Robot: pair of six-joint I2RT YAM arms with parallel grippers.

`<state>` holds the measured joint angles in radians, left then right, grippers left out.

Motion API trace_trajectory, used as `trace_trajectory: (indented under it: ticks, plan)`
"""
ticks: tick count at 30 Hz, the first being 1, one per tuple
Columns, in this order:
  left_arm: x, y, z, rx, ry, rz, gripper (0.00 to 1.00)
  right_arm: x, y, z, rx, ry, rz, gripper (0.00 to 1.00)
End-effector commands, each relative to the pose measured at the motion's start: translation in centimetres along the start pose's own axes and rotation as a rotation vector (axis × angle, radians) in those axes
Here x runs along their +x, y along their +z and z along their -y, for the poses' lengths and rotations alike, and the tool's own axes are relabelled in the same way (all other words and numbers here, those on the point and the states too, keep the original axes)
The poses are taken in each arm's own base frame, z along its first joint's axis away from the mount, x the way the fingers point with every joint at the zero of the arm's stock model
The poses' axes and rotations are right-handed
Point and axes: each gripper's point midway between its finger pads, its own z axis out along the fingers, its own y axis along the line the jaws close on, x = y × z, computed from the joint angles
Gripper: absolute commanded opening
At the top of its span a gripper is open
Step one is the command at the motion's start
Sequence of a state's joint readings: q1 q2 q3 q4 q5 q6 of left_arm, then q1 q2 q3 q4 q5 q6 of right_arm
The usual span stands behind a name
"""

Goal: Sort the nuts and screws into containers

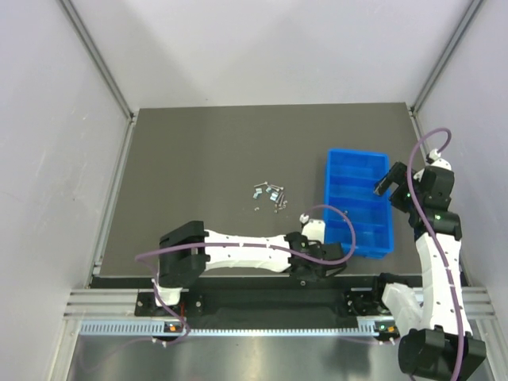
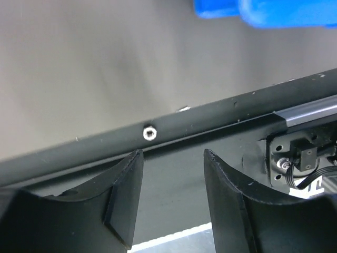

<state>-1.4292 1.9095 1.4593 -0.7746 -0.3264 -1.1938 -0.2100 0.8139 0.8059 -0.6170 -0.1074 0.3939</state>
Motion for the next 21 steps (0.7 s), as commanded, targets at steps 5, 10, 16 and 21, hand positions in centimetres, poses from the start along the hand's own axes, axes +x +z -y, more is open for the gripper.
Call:
trace_trajectory:
  ticks: [5,10,16,21]
  plan:
    - [3.1,1.0,-1.3,-0.099,-0.185,-0.068,0.54,-1.2,-1.1,-0.8,-0.028,-0.008,0.064,1.00]
    - [3.8,2.0,-1.8,-0.145,-0.213,-0.050,0.53,-1.0,-1.7,-0.7,-0.026,-0.007,0.070,1.00]
    - [4.5,3.4,-3.2,-0.198,-0.246,-0.034,0.52,-0.9,-2.5,-0.7,-0.033,-0.009,0.091,1.00]
    - [4.8,4.2,-3.4,-0.210,-0.223,-0.029,0.51,-0.6,-2.3,-0.8,-0.037,-0.008,0.077,1.00]
